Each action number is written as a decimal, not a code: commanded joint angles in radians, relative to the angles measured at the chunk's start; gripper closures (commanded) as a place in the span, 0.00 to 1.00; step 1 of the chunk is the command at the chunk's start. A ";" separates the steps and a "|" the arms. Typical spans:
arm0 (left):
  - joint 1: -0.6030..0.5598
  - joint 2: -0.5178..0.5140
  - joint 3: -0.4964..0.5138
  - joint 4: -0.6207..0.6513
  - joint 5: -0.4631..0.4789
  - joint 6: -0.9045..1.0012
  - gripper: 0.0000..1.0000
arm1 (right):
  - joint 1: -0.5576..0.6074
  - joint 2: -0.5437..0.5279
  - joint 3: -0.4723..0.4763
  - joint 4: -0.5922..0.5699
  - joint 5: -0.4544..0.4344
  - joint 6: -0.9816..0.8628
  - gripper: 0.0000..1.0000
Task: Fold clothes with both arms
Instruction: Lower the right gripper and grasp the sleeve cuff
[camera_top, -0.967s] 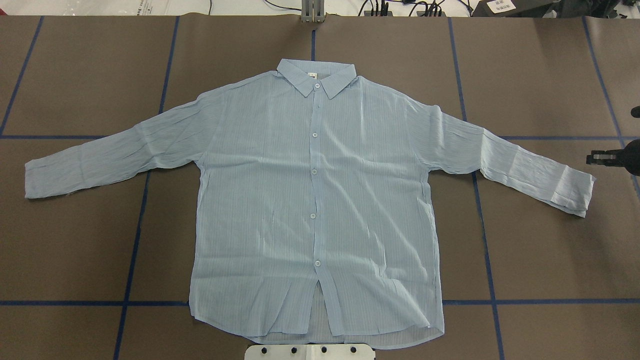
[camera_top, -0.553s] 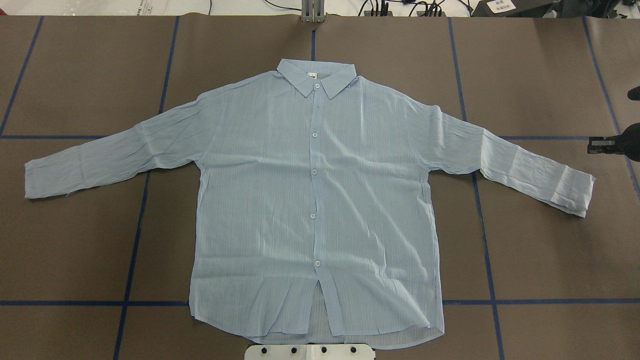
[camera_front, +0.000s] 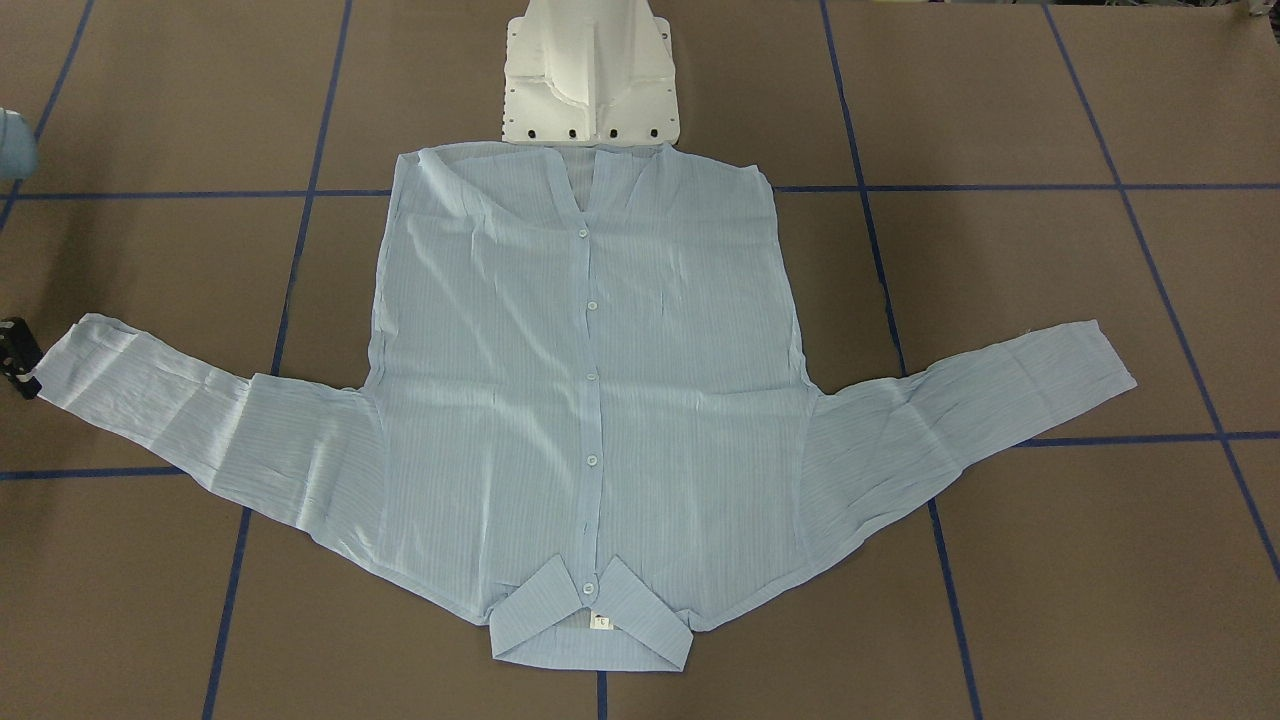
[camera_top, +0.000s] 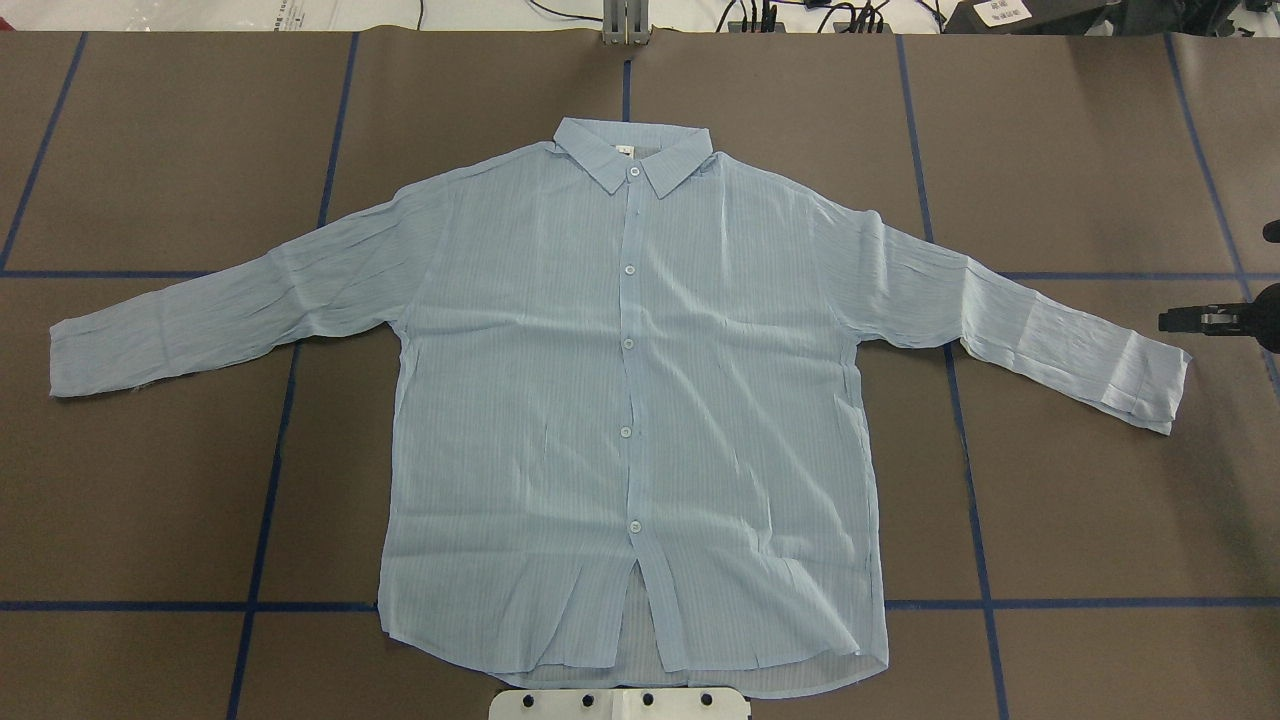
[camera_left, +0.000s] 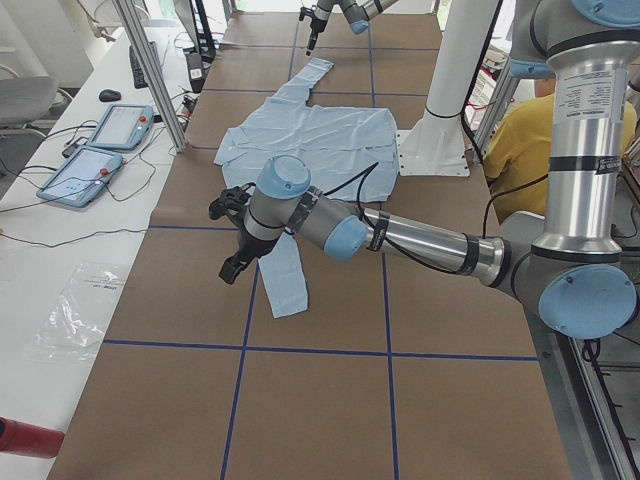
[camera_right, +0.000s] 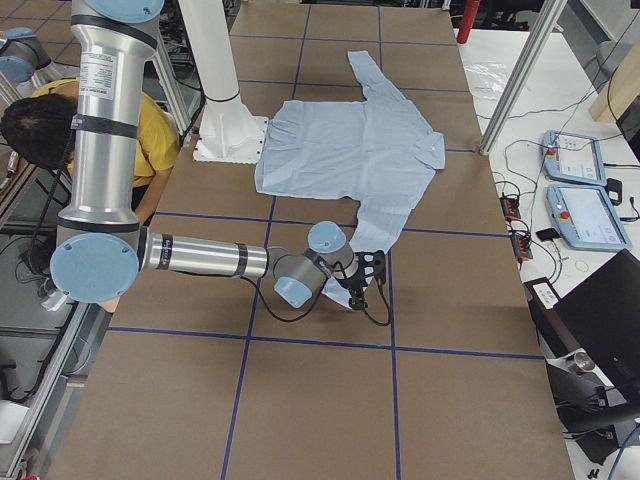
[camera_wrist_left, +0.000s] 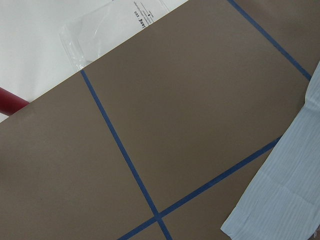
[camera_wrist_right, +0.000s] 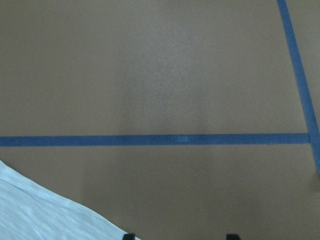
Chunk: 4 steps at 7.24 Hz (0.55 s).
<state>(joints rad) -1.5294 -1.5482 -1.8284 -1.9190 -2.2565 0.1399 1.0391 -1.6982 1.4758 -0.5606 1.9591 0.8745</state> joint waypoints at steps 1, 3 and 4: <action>0.000 0.000 0.001 0.000 -0.002 0.001 0.00 | -0.036 0.000 -0.015 0.024 0.000 0.040 0.39; 0.000 0.000 0.005 -0.001 -0.002 0.001 0.00 | -0.053 -0.012 -0.015 0.024 -0.009 0.038 0.41; 0.000 0.000 0.005 -0.002 0.000 0.001 0.00 | -0.059 -0.014 -0.015 0.024 -0.011 0.038 0.41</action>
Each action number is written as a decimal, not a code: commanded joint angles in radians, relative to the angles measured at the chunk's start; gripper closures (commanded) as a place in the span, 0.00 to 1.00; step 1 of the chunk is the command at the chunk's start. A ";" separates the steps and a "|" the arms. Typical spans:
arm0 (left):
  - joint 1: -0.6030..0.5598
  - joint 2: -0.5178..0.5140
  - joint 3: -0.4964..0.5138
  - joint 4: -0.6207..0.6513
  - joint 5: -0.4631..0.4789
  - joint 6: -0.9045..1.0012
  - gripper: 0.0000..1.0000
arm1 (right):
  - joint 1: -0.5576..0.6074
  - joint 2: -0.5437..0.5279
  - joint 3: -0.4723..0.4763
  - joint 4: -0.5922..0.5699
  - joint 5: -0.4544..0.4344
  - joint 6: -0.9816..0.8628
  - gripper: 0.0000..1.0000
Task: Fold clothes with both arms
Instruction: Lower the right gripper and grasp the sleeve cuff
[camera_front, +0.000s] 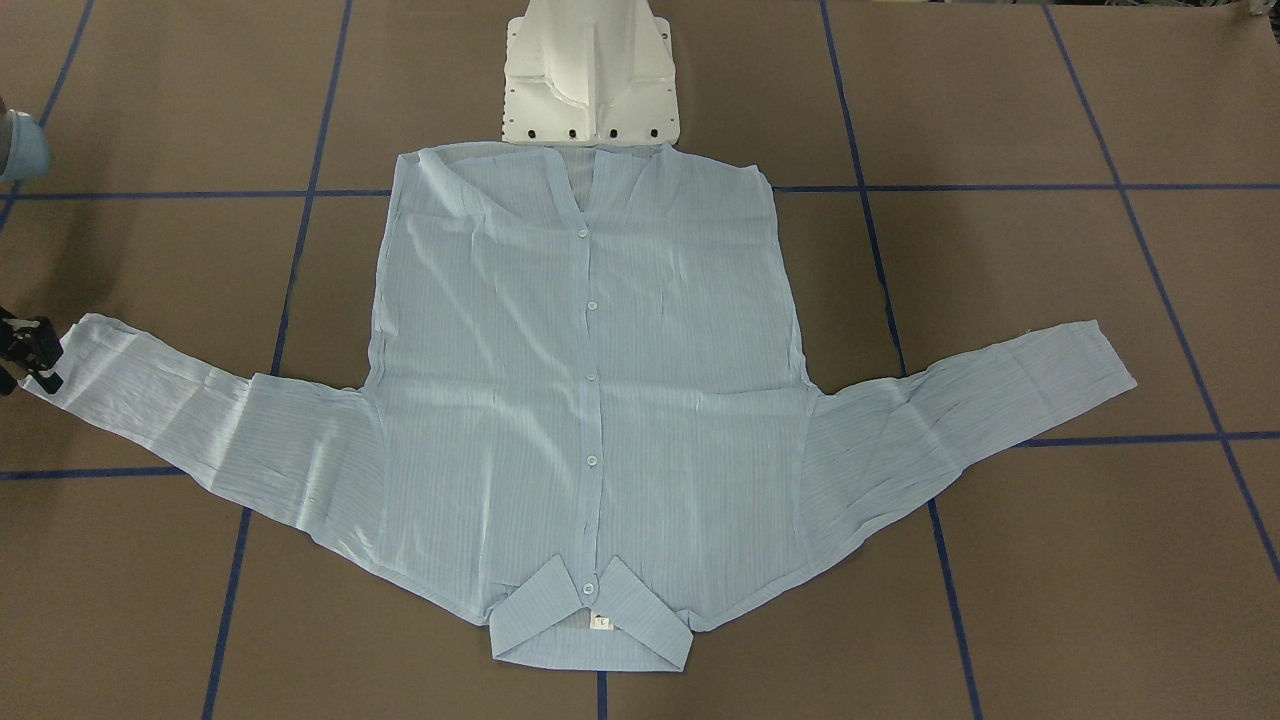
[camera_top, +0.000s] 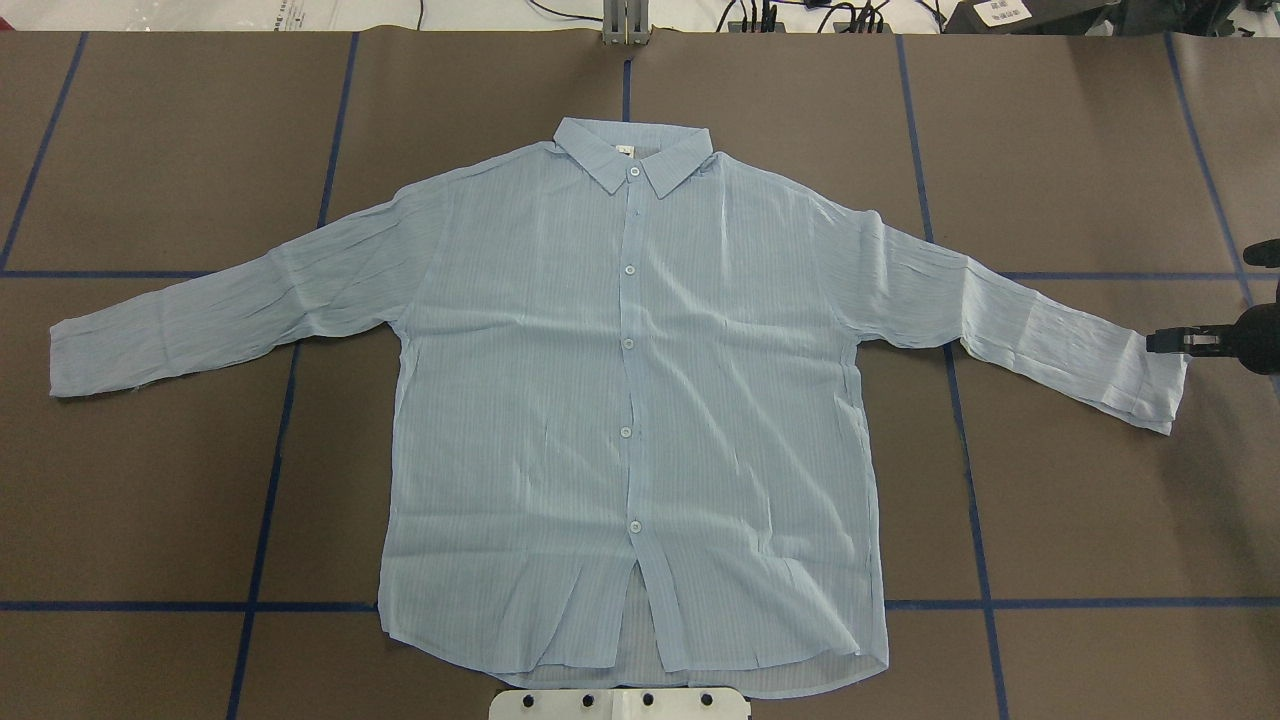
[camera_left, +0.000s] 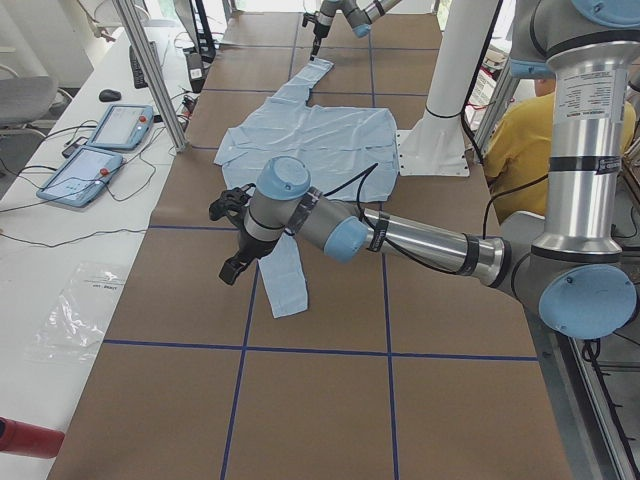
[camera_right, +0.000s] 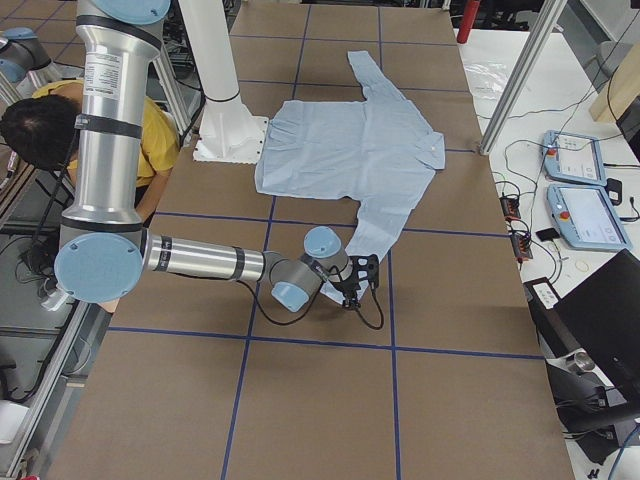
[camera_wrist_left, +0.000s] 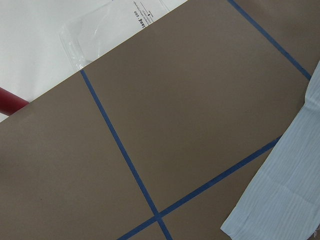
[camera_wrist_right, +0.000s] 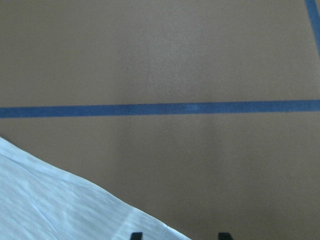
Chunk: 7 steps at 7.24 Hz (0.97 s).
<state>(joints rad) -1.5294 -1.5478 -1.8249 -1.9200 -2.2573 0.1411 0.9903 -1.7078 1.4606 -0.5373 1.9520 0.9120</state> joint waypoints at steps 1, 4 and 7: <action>0.000 0.000 0.001 -0.001 0.001 0.000 0.00 | -0.013 -0.009 -0.002 -0.001 -0.005 -0.001 0.42; 0.000 0.000 0.001 -0.001 0.001 0.000 0.00 | -0.019 -0.015 -0.002 -0.001 -0.015 -0.001 0.56; 0.000 0.000 -0.001 -0.001 0.001 0.000 0.00 | -0.019 -0.016 0.000 -0.001 -0.015 0.001 1.00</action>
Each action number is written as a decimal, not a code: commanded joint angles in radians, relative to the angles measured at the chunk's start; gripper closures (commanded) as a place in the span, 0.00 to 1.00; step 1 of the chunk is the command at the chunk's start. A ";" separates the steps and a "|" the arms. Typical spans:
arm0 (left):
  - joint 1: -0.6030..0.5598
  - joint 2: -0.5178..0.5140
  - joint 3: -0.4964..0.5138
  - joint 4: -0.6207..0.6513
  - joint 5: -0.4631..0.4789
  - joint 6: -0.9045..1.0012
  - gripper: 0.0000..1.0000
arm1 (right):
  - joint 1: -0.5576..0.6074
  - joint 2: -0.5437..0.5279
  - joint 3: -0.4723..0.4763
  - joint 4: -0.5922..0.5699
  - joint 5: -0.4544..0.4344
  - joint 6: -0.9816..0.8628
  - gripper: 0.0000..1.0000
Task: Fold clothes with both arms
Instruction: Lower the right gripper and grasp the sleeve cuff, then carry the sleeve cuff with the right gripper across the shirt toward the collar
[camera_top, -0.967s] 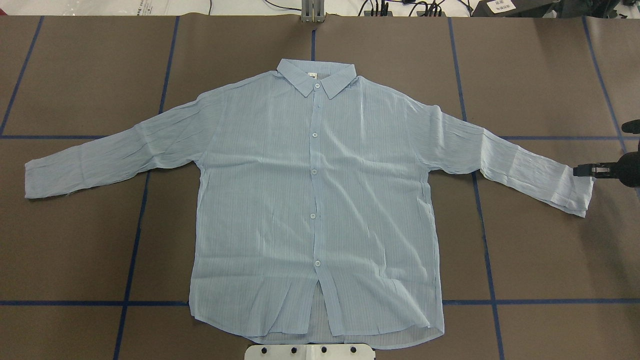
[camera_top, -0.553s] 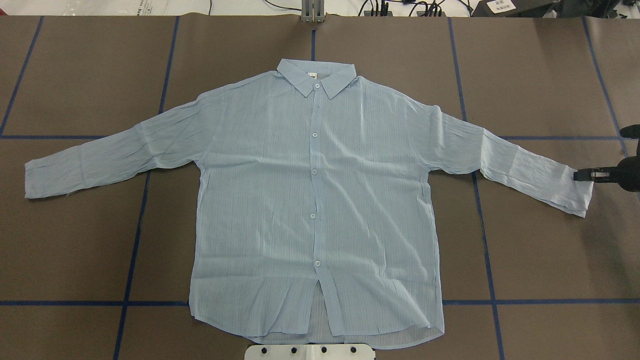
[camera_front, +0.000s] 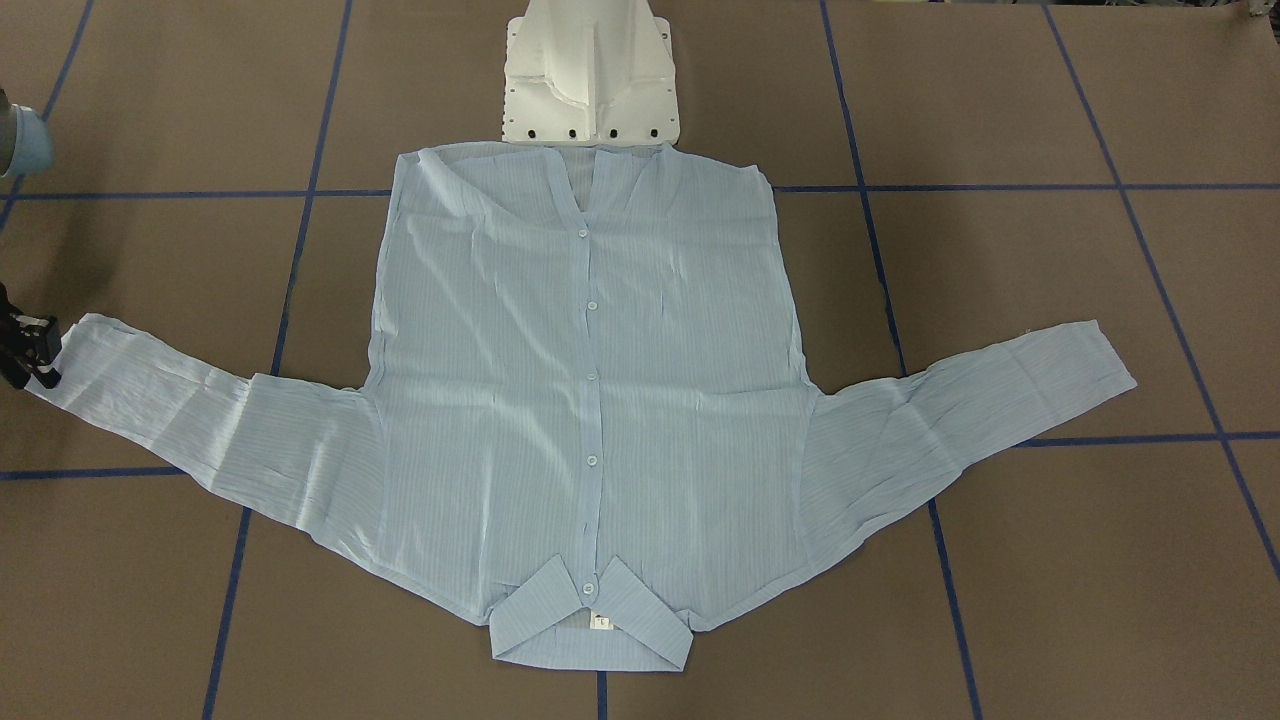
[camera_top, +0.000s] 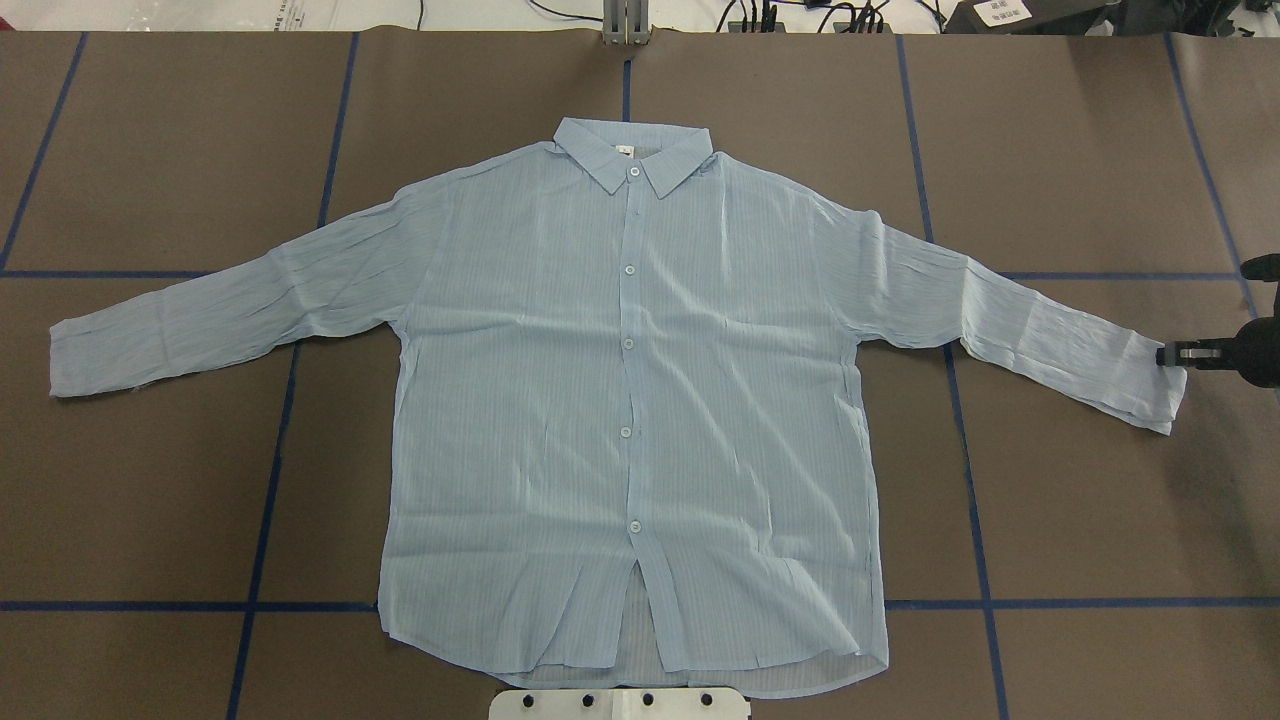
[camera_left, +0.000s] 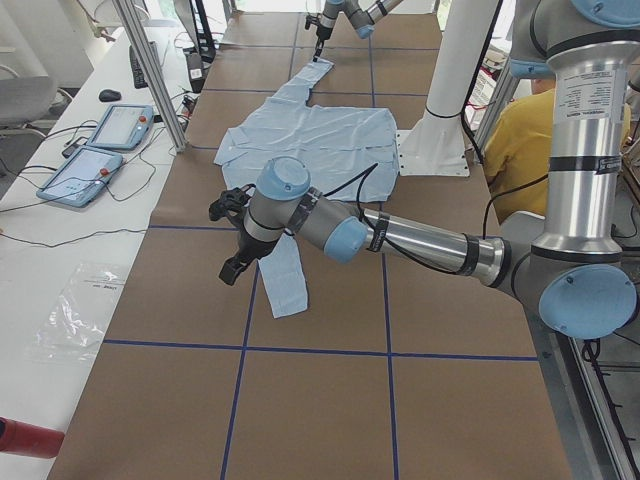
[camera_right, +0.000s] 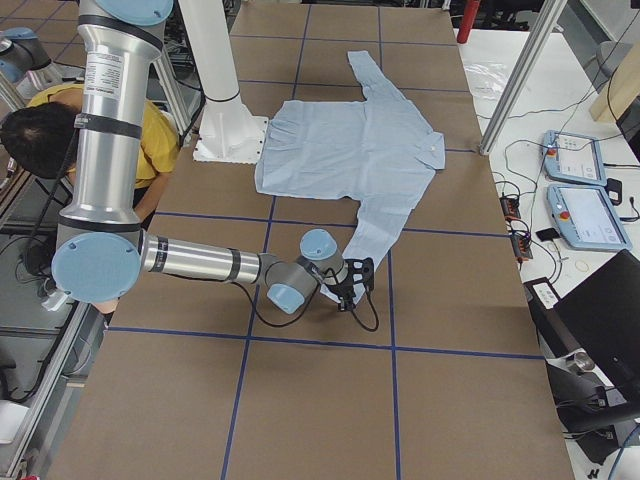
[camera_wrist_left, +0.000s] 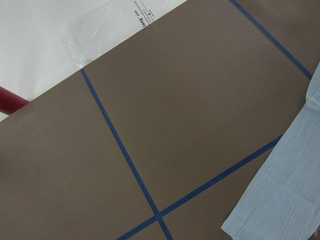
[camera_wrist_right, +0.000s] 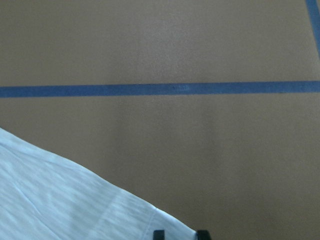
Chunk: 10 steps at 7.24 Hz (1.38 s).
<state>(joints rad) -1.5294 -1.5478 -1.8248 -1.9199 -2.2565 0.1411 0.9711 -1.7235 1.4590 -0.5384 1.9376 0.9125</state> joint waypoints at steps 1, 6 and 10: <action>0.000 0.000 -0.001 -0.001 0.000 0.000 0.00 | 0.001 0.001 0.010 0.000 0.004 -0.001 1.00; 0.000 0.000 0.001 0.001 0.000 0.000 0.00 | 0.075 0.161 0.457 -0.627 0.020 0.026 1.00; 0.000 -0.002 0.002 -0.001 0.000 -0.003 0.00 | -0.160 0.686 0.440 -1.070 -0.191 0.372 1.00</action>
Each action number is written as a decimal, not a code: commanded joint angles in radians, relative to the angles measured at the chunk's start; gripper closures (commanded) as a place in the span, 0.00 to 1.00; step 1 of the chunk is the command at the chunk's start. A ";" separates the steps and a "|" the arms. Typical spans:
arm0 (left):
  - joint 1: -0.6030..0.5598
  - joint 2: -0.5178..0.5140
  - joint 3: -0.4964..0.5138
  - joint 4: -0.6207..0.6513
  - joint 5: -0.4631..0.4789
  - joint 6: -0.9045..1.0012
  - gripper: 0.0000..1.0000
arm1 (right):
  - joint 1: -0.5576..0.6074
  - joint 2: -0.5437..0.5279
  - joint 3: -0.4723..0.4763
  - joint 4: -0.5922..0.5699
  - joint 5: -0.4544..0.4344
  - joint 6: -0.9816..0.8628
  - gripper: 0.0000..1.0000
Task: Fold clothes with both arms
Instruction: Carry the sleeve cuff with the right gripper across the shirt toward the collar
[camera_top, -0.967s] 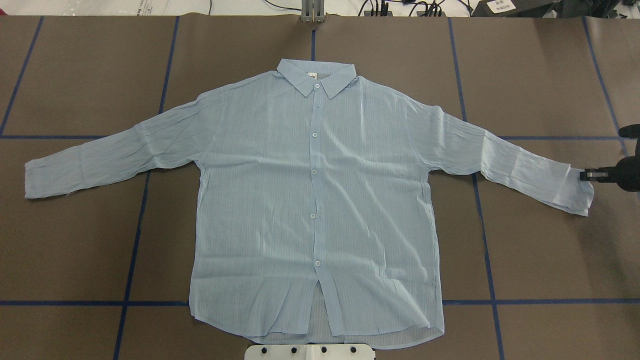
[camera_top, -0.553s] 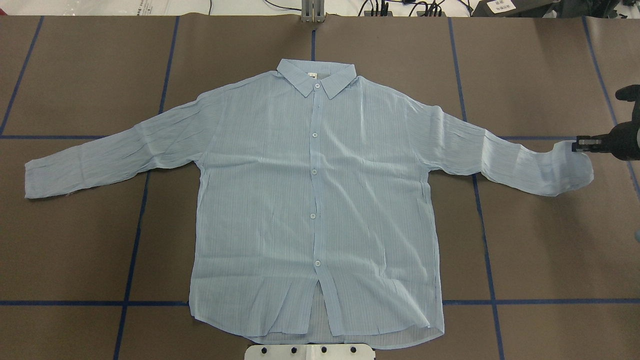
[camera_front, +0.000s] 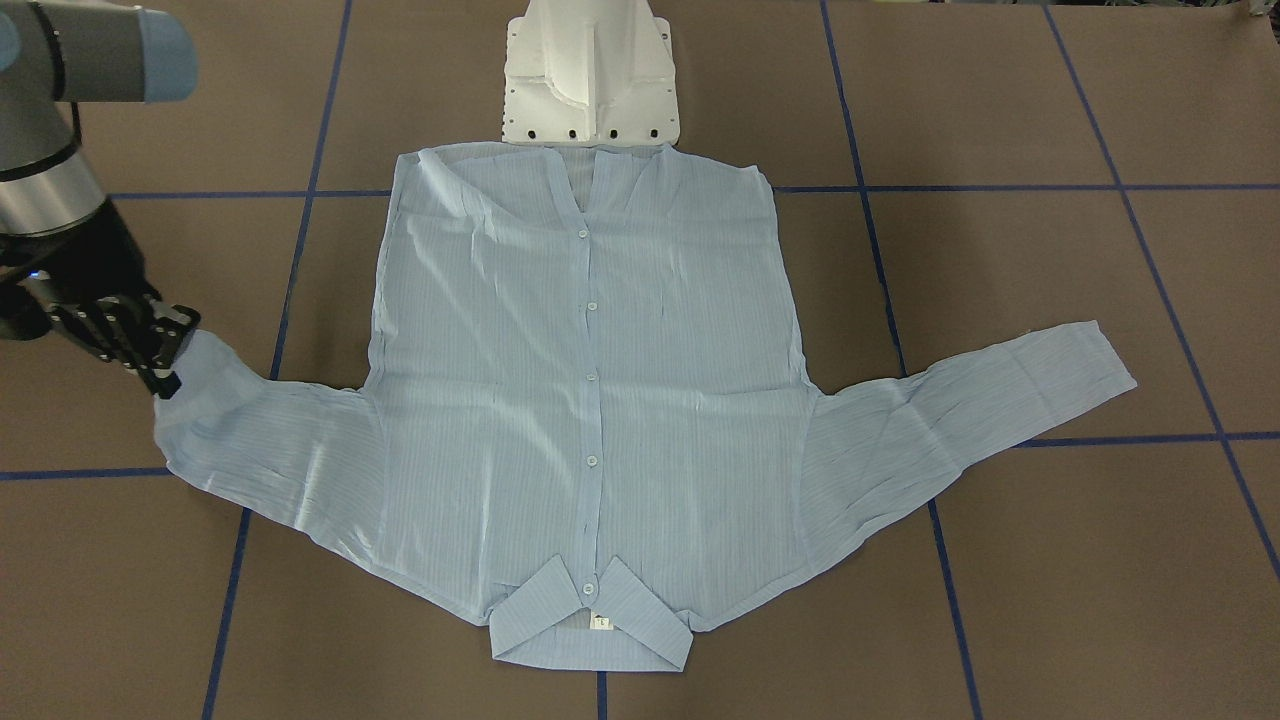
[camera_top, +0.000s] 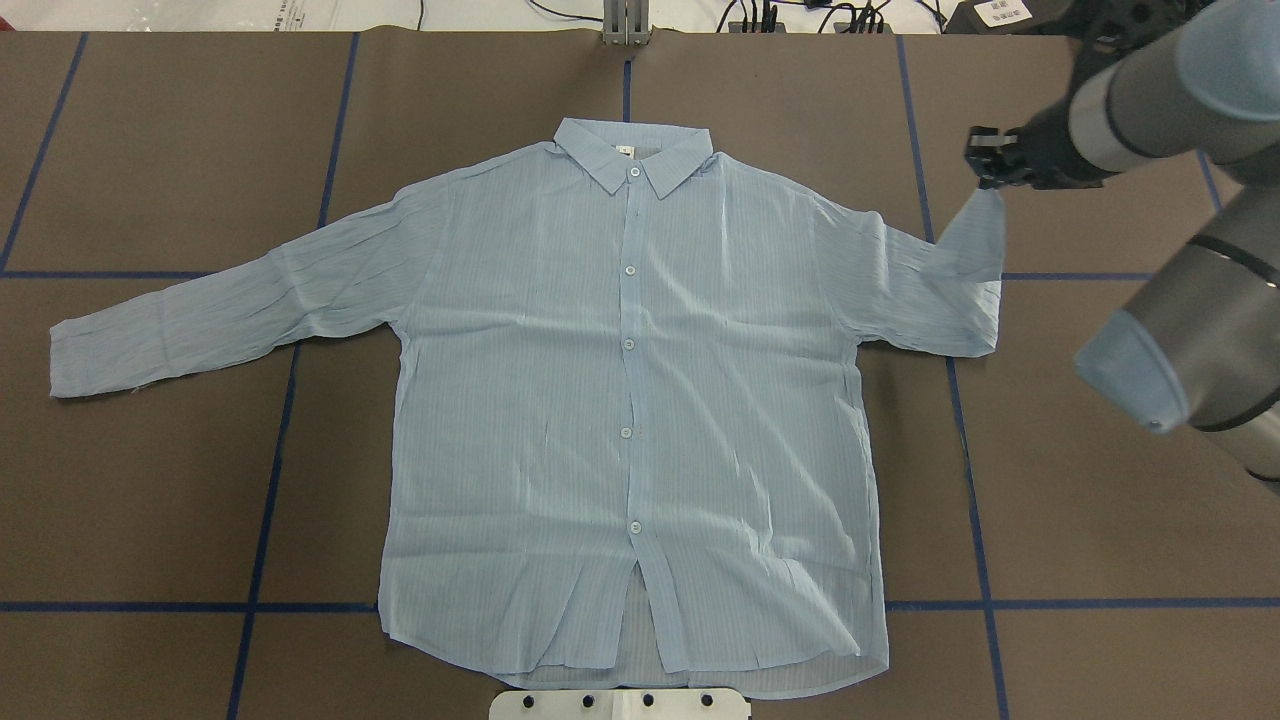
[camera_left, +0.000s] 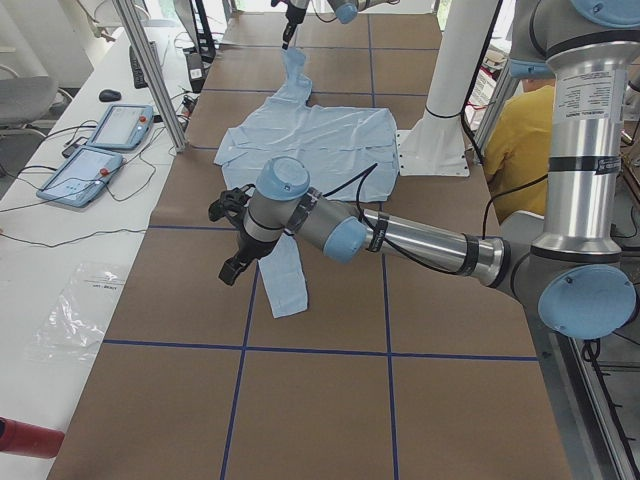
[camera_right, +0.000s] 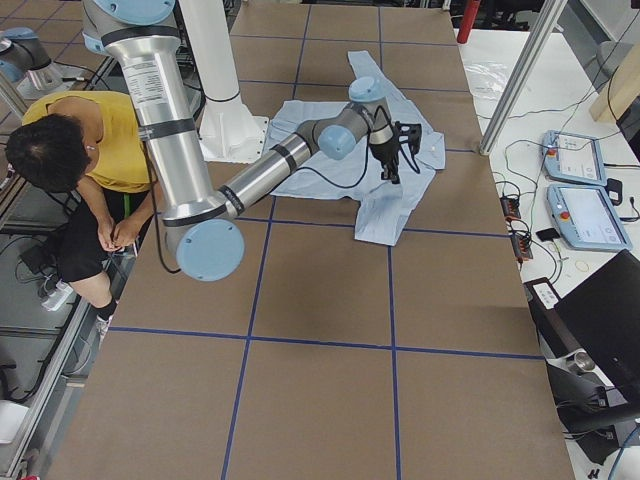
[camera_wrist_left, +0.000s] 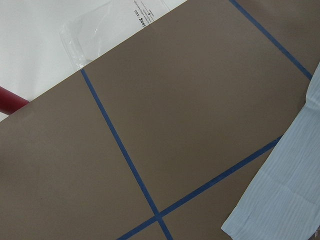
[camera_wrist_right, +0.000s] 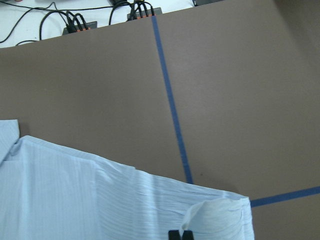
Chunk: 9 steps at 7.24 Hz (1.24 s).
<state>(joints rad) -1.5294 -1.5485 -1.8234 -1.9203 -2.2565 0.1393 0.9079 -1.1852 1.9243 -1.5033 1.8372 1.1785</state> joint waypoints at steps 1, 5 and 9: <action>0.000 -0.001 0.003 0.000 0.000 -0.001 0.00 | -0.159 0.232 -0.083 -0.106 -0.154 0.180 1.00; 0.002 -0.001 0.006 0.000 0.000 -0.003 0.00 | -0.335 0.473 -0.432 0.228 -0.425 0.217 1.00; 0.000 -0.002 0.007 0.000 0.000 -0.004 0.00 | -0.448 0.648 -0.699 0.310 -0.530 0.210 0.00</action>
<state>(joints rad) -1.5293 -1.5497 -1.8168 -1.9206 -2.2565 0.1361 0.4908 -0.5678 1.2592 -1.1992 1.3397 1.3906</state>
